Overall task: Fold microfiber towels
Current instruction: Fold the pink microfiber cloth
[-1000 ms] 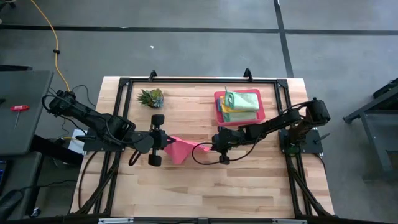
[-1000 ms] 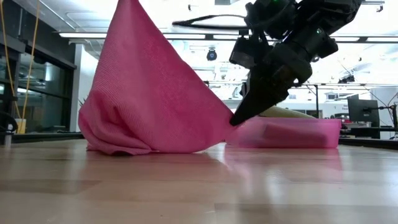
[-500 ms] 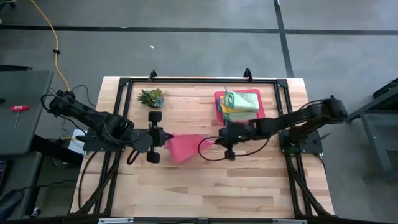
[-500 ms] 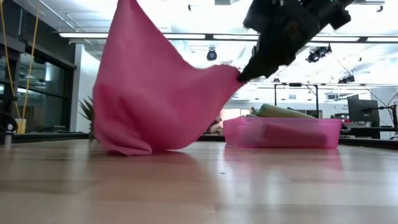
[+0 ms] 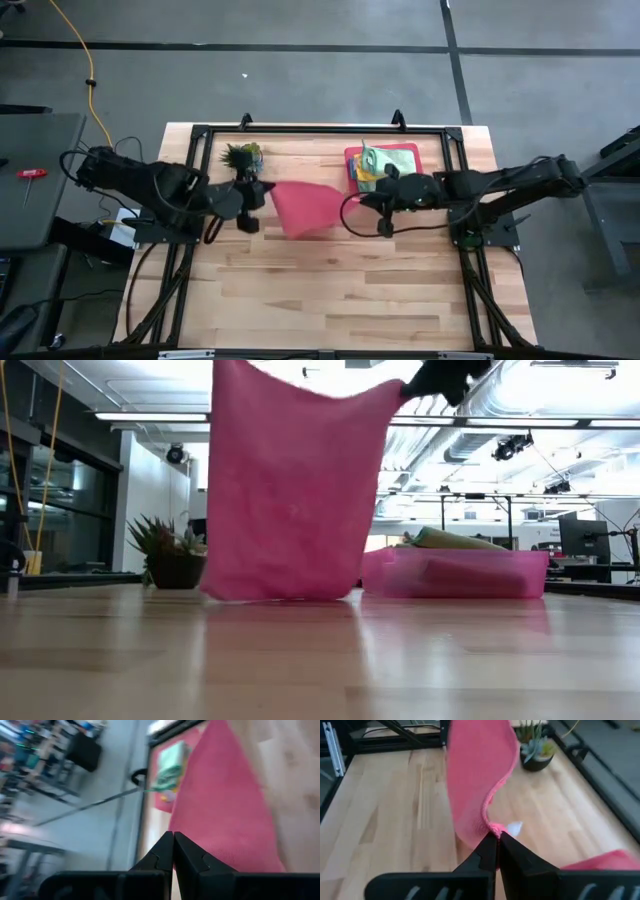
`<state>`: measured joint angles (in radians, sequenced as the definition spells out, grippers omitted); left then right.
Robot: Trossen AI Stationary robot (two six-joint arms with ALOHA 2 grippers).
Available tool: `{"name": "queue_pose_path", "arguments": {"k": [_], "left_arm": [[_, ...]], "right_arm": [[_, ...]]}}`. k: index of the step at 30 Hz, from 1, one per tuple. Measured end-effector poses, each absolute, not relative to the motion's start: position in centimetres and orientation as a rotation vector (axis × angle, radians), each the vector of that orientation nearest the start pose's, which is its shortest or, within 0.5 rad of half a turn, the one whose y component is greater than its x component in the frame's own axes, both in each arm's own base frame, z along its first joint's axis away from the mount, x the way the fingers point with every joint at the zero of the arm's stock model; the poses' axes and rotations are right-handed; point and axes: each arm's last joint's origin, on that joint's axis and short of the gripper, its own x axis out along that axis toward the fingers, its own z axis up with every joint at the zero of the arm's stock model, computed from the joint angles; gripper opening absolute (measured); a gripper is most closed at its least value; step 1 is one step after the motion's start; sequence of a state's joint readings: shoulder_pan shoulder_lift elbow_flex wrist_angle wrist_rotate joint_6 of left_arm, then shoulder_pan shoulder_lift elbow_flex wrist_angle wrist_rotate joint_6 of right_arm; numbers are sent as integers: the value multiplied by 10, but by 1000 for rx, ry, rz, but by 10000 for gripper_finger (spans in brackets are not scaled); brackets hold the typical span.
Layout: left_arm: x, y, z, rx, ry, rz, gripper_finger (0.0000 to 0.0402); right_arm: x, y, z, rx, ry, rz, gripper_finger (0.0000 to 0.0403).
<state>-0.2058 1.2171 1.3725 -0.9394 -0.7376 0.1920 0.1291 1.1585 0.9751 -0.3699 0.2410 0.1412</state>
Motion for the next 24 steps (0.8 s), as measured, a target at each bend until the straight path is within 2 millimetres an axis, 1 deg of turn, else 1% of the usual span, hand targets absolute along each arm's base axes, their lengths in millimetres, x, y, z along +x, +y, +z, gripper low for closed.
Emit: {"name": "queue_pose_path", "arguments": {"k": [3, 8, 11, 14, 17, 20, 24], "left_arm": [[222, -17, 397, 617, 756, 513, 0], [214, -3, 411, 778, 793, 714, 0], [210, 1, 411, 759, 800, 765, 0], [208, 0, 407, 693, 804, 757, 0], [206, -6, 400, 612, 792, 745, 0], [208, -15, 382, 553, 787, 734, 0], [207, -31, 351, 466, 783, 715, 0]], "right_arm": [[245, 23, 332, -23, 523, -170, 0], [240, 16, 363, -127, 509, -253, 0], [237, 15, 373, -166, 507, -272, 0], [236, 17, 374, -202, 527, -259, 0], [237, 22, 369, -233, 568, -237, 0], [243, 29, 360, -255, 621, -207, 0], [258, 41, 342, -252, 701, -144, 0]]}}
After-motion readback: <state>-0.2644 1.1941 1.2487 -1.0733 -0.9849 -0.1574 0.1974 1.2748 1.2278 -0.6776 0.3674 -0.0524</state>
